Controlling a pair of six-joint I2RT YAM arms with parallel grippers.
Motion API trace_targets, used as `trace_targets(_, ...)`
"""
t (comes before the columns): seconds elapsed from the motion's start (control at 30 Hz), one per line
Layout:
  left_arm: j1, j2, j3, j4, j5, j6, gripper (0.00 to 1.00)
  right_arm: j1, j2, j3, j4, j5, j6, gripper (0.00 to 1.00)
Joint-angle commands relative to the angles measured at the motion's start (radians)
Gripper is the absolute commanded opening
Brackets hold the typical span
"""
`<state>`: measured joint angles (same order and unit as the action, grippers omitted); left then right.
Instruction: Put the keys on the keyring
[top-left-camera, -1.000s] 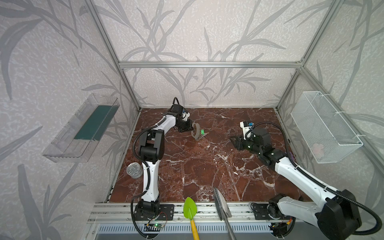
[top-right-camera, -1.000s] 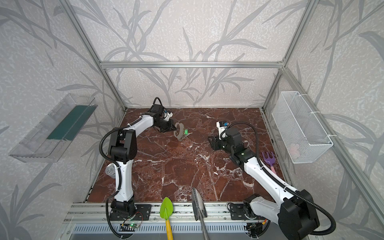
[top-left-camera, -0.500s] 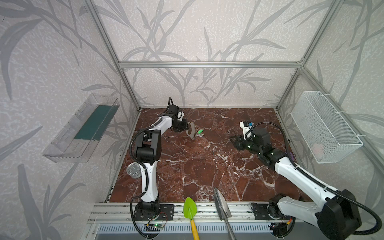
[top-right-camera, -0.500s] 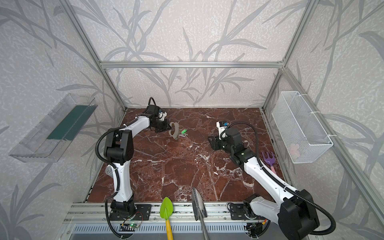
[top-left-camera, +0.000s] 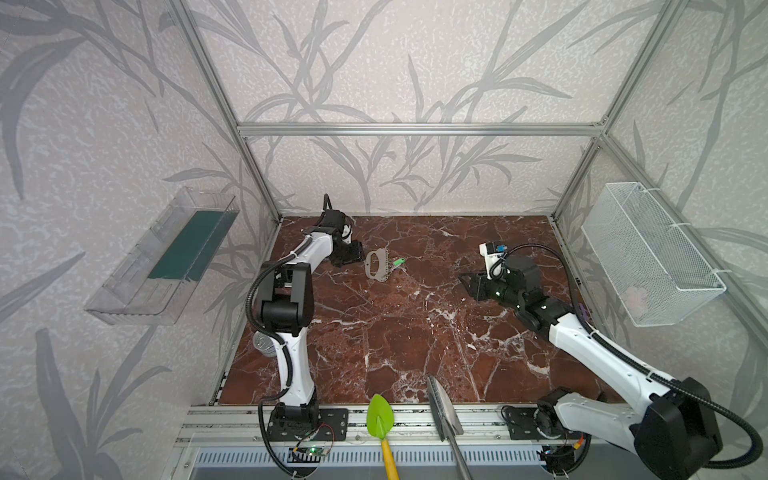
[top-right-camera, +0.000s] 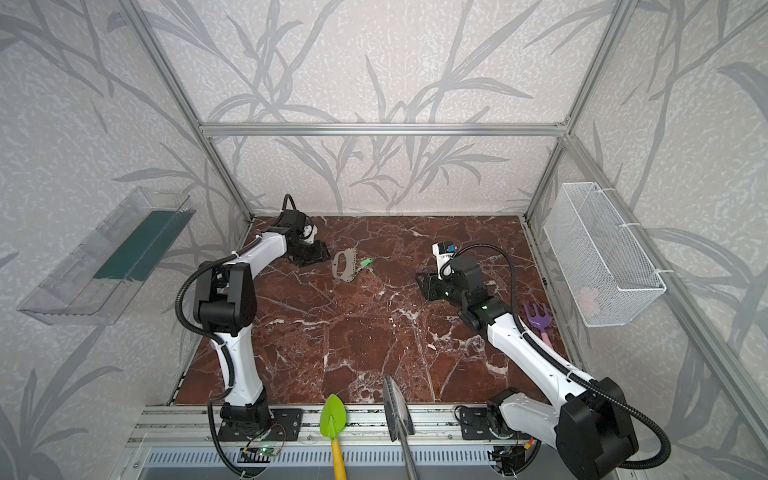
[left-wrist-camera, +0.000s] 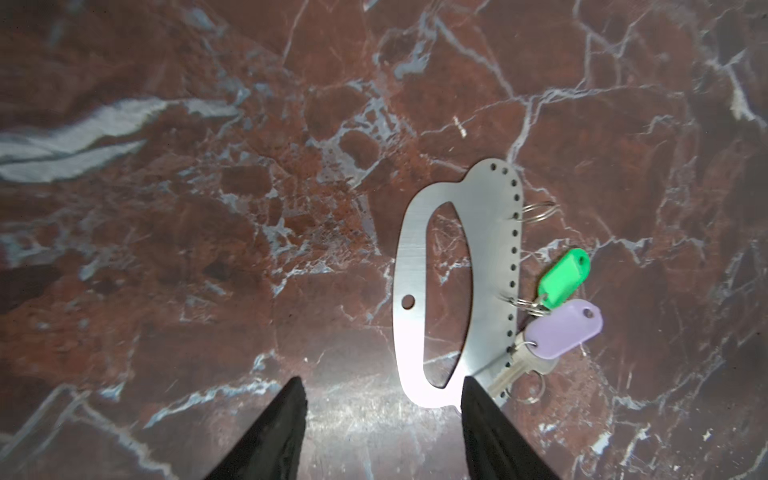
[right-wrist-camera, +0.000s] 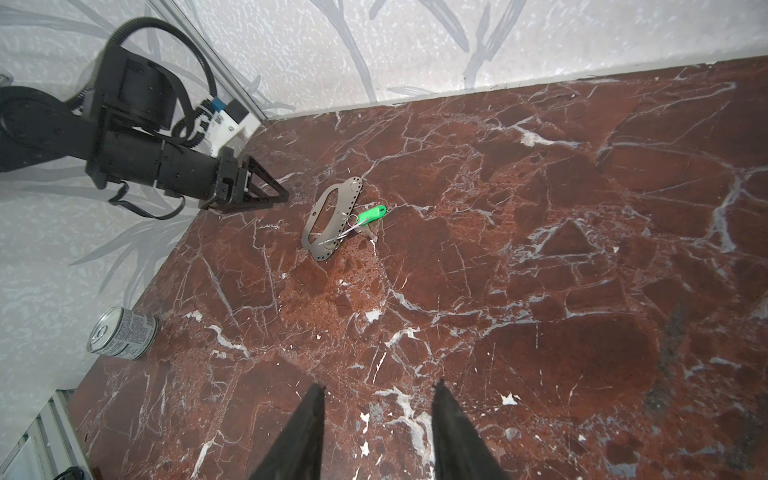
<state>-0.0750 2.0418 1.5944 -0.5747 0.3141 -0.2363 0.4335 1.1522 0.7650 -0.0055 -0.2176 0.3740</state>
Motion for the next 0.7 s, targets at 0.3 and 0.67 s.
trace_targets(0.3, -0.002, -0.181, -0.092, 0.030, -0.028, 0.009, 0.64, -0.004, -0.009, -0.013, 0.009, 0.024, 0.004, 0.42)
trace_targets(0.67, -0.021, -0.326, -0.188, 0.061, -0.062, 0.005, 0.71, -0.006, -0.012, -0.010, 0.005, 0.029, 0.003, 0.42)
